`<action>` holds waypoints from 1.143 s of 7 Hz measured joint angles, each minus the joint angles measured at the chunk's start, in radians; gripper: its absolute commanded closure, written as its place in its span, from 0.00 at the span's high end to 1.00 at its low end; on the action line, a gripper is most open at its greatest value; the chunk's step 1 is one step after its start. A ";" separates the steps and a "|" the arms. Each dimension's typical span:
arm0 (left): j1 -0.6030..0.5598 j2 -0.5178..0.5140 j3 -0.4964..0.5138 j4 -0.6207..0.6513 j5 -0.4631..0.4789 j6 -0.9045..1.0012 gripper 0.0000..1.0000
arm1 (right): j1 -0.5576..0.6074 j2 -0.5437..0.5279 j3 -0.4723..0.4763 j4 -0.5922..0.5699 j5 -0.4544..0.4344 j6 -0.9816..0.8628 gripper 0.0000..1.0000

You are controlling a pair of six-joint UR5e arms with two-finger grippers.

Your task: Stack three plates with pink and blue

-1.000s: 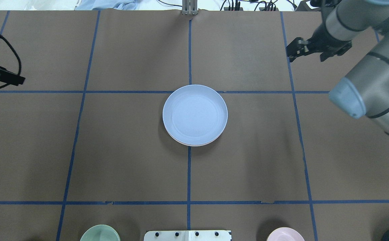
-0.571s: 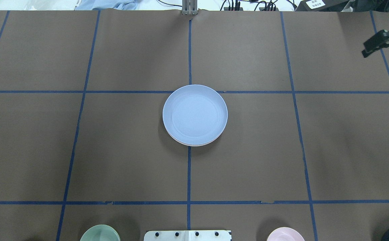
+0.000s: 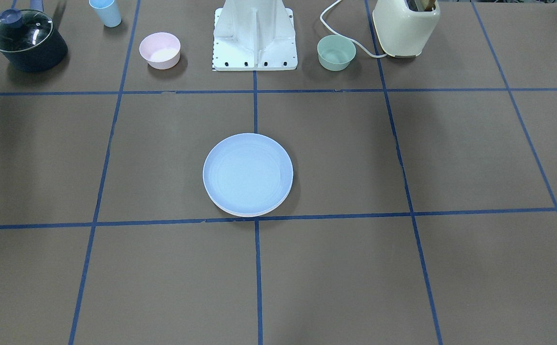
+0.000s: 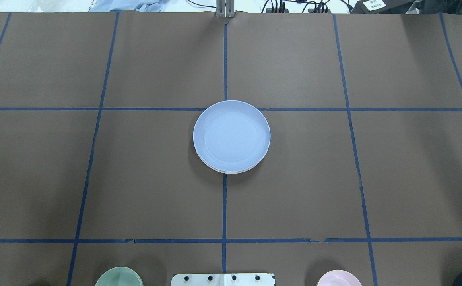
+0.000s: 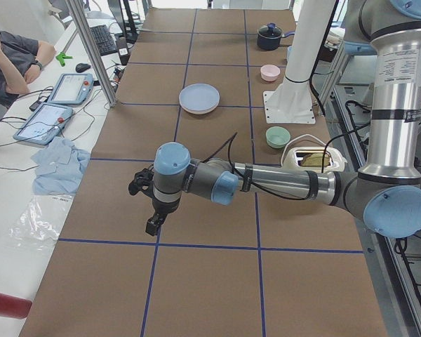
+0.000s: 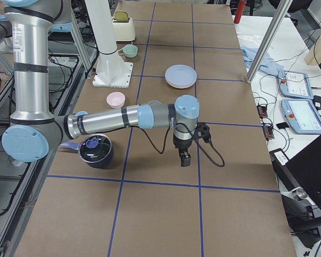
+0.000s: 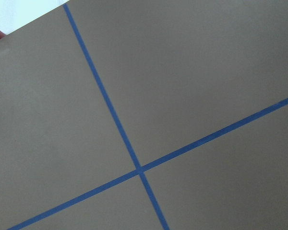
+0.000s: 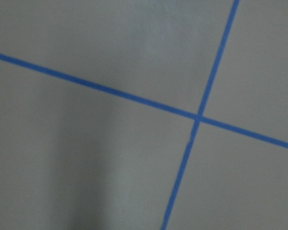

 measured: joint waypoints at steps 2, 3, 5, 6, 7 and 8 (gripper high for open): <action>-0.015 0.004 0.007 0.097 0.006 0.005 1.00 | 0.048 -0.100 0.000 0.001 0.004 -0.018 1.00; -0.017 0.007 0.007 0.120 0.006 0.003 1.00 | 0.058 -0.115 0.001 0.001 0.006 -0.019 1.00; -0.018 0.008 0.012 0.133 -0.023 0.000 1.00 | 0.064 -0.120 0.003 0.027 0.008 -0.015 1.00; -0.019 0.016 0.011 0.133 -0.063 0.000 1.00 | 0.064 -0.120 0.001 0.049 0.009 -0.012 1.00; -0.019 0.026 0.001 0.130 -0.092 0.000 1.00 | 0.064 -0.120 -0.001 0.060 0.009 -0.011 1.00; -0.019 0.033 -0.008 0.127 -0.104 -0.001 1.00 | 0.064 -0.120 -0.001 0.065 0.009 -0.011 1.00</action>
